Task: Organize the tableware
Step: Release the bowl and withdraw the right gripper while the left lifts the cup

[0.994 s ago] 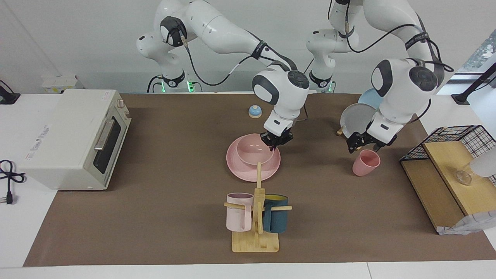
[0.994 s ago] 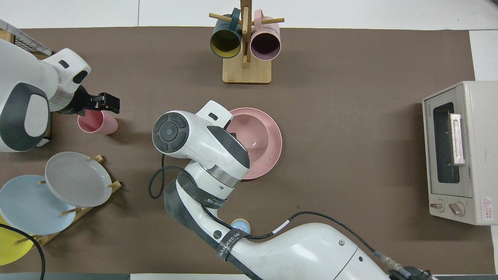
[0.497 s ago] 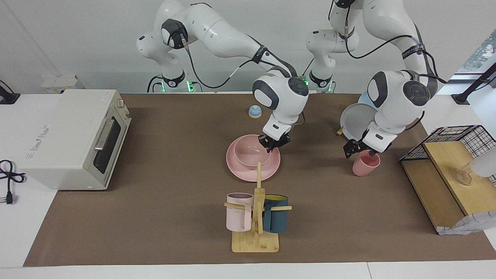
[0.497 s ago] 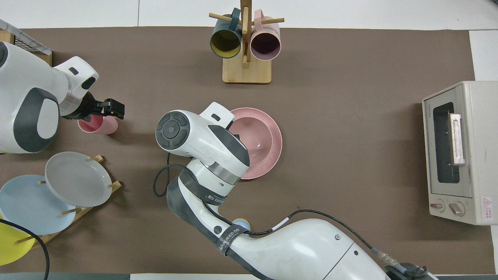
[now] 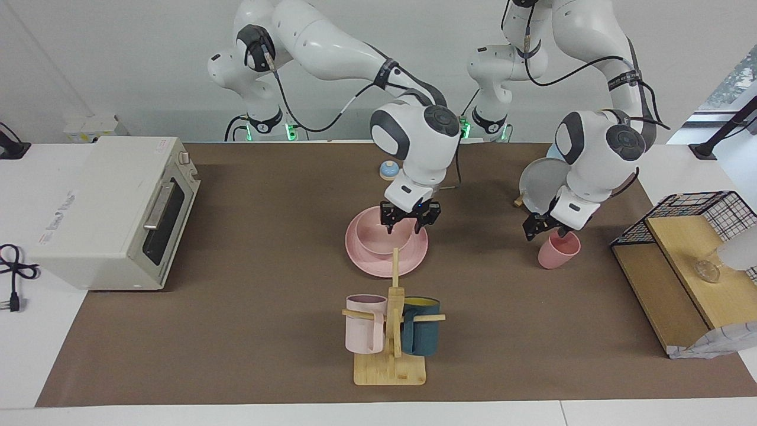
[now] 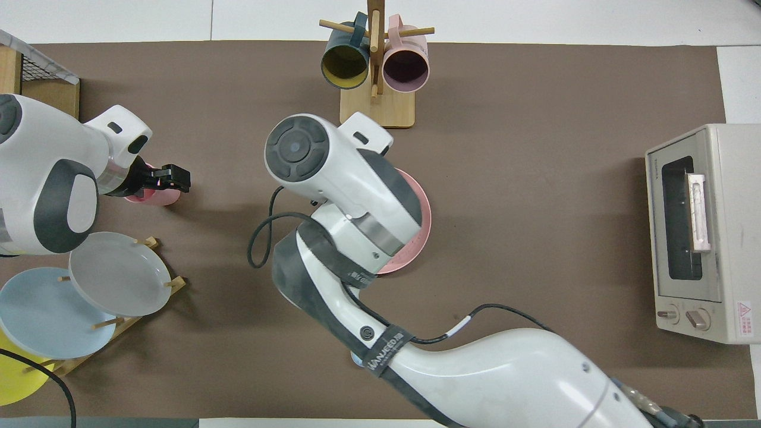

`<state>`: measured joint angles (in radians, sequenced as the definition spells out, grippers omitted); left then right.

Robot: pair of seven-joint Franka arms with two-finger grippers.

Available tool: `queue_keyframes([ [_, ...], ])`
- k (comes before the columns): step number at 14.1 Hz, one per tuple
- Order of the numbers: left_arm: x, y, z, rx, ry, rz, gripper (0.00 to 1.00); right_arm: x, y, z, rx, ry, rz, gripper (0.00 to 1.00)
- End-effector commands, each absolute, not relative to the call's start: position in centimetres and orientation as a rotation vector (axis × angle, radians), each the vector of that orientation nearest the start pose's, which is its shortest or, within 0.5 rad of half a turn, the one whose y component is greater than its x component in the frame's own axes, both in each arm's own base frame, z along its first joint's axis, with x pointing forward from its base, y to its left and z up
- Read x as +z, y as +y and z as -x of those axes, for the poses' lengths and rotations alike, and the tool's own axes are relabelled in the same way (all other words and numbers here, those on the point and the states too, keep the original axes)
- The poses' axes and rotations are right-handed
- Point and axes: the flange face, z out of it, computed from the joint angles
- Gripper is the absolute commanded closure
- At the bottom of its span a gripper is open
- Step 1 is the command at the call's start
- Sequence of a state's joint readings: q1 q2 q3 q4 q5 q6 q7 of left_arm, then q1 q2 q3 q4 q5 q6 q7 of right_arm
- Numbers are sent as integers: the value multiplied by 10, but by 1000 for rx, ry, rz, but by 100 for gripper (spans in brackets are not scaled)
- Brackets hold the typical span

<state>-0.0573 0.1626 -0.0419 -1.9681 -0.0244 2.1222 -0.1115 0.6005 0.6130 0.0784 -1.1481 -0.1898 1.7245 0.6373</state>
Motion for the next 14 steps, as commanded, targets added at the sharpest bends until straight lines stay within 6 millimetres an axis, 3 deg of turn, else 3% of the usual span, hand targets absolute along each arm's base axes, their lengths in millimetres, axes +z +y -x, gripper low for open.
queue_keyframes([
  [1,388,-56,-577,-42,-61,3165,23,539,316,-596,-36,-94,3236,0],
  [4,381,-58,-578,-98,-39,3166,60,607,197,-590,84,-106,3208,0],
  [5,380,-56,-578,-113,-37,3166,91,617,172,-580,123,-117,3214,0],
  [6,383,-54,-581,-130,-2,3164,100,616,150,-570,157,-143,3228,0],
  [8,387,-53,-585,-148,39,3158,100,611,108,-559,220,-156,3235,0],
  [9,399,-54,-591,-168,36,3159,100,609,97,-557,235,-174,3221,0],
  [11,448,-68,-603,-116,-6,3164,100,606,74,-550,161,-164,3217,0],
  [14,534,-147,-607,-37,-192,3171,100,598,40,-544,141,-225,3206,0],
])
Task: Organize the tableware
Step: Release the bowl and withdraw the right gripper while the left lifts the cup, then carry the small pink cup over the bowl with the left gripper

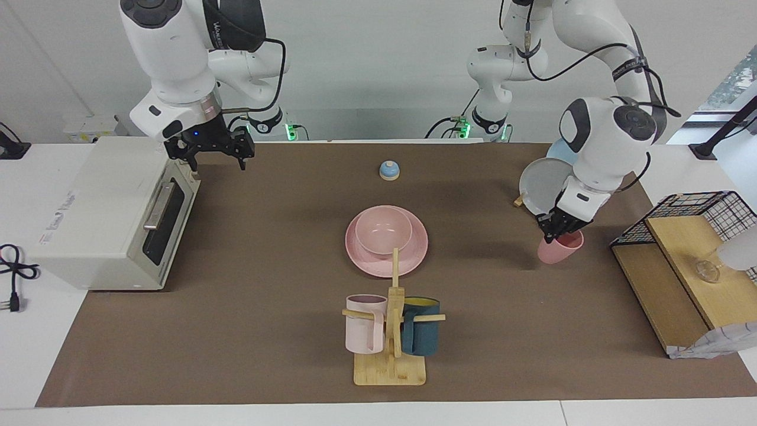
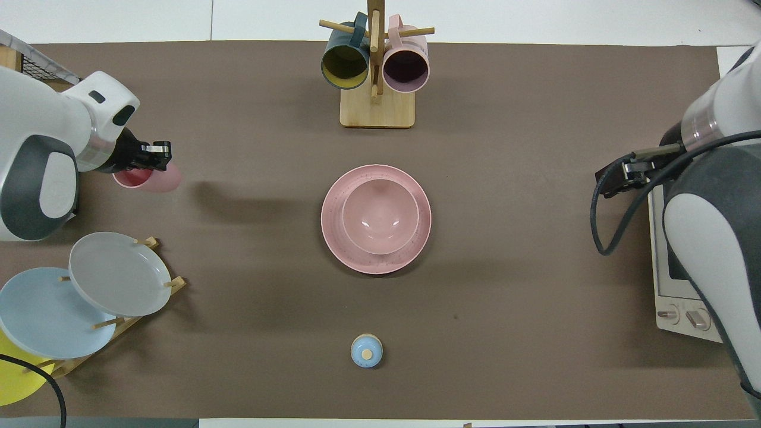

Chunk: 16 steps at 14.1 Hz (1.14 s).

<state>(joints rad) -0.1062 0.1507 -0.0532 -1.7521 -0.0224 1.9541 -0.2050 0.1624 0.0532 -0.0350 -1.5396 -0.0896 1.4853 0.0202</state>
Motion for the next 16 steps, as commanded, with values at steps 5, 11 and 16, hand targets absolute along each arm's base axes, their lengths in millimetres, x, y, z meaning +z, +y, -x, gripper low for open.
queue_keyframes([
  [5,580,-326,-556,13,-395,3212,100,598,24,-547,115,-255,3192,0],
  [11,500,-449,-510,-8,-520,3198,100,599,18,-538,121,-250,3191,0],
  [16,452,-470,-495,-6,-538,3183,100,600,15,-539,117,-250,3191,0],
])
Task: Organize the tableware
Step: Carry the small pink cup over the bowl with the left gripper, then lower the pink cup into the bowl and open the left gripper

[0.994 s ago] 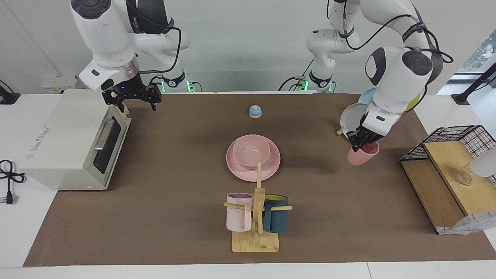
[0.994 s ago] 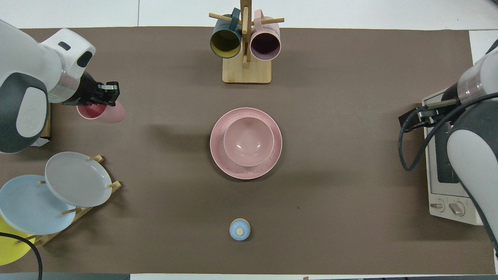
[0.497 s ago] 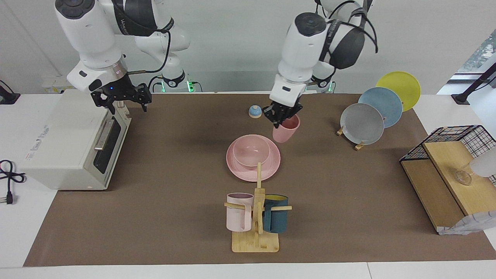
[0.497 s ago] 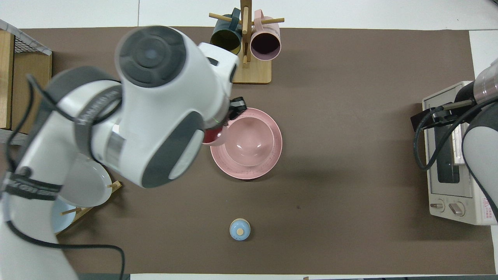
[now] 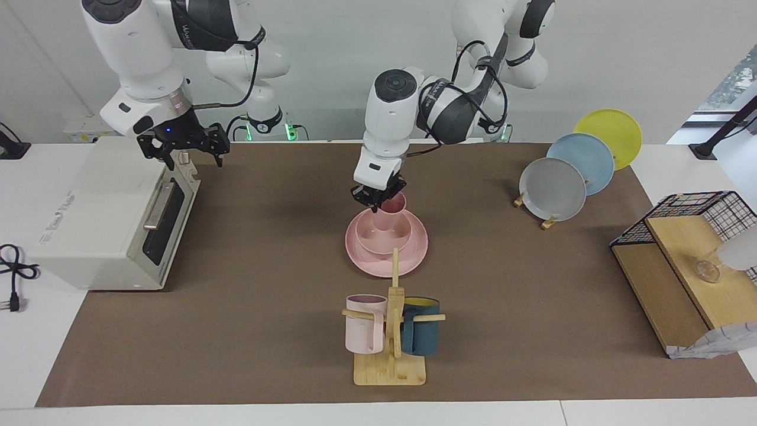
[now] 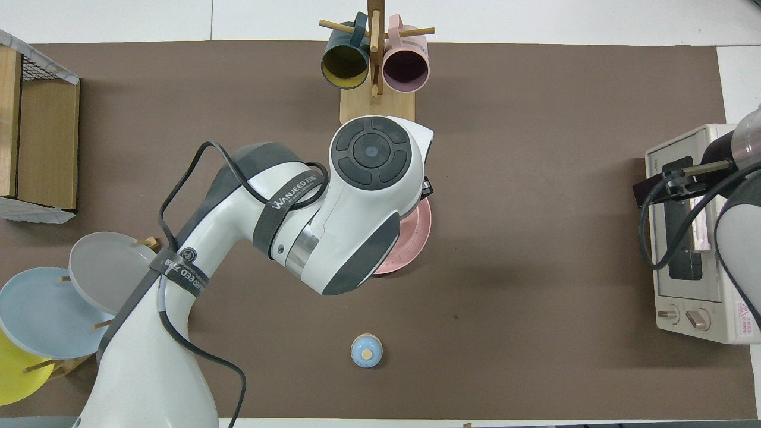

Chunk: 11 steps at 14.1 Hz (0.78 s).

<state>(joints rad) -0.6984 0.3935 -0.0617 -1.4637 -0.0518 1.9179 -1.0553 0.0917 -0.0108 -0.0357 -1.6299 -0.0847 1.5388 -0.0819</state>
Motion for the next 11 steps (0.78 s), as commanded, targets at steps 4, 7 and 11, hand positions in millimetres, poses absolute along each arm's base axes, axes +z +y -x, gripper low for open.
queue_keyframes([
  [4,418,-485,-493,-15,-537,3156,100,600,8,-539,117,-228,3194,0],
  [7,416,-484,-493,-19,-535,3151,100,602,8,-539,112,-225,3194,0],
  [11,403,-491,-484,-39,-488,3136,100,602,10,-539,122,-227,3196,0],
])
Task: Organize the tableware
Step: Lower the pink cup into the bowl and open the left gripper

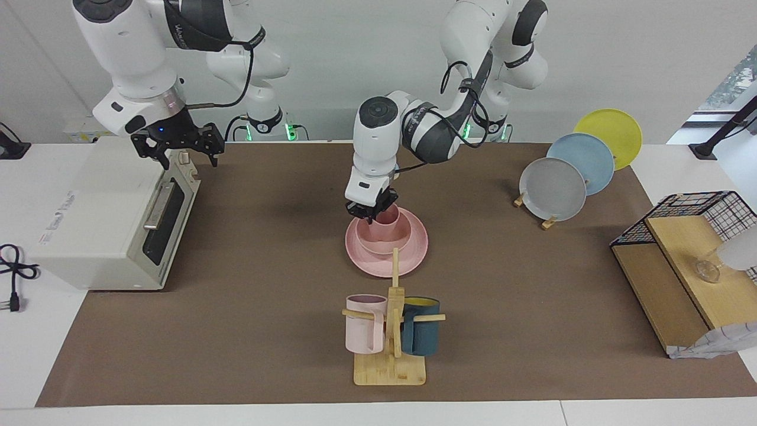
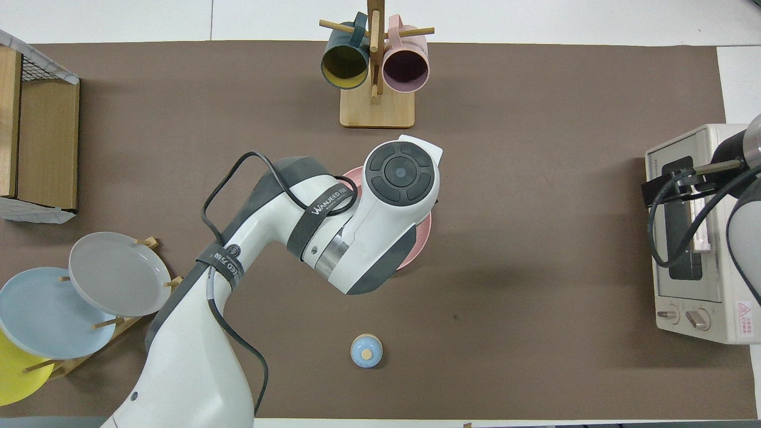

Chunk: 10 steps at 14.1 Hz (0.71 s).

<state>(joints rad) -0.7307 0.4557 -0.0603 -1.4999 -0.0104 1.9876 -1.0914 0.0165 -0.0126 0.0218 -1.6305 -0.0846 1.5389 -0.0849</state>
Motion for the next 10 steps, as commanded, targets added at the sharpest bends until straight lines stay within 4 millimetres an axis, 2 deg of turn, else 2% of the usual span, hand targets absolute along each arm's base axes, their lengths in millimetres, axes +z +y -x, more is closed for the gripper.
queue_keyframes([
  [1,403,-495,-481,-53,-482,3136,100,602,9,-539,122,-222,3196,0],
  [4,391,-499,-473,-95,-458,3113,100,605,7,-542,107,-205,3196,0],
  [6,394,-498,-474,-100,-453,3111,100,607,4,-542,107,-197,3195,0],
  [8,398,-493,-479,-99,-459,3103,1,610,3,-543,80,-189,3190,0],
  [10,412,-481,-488,-115,-480,3108,0,613,6,-543,67,-192,3191,0],
])
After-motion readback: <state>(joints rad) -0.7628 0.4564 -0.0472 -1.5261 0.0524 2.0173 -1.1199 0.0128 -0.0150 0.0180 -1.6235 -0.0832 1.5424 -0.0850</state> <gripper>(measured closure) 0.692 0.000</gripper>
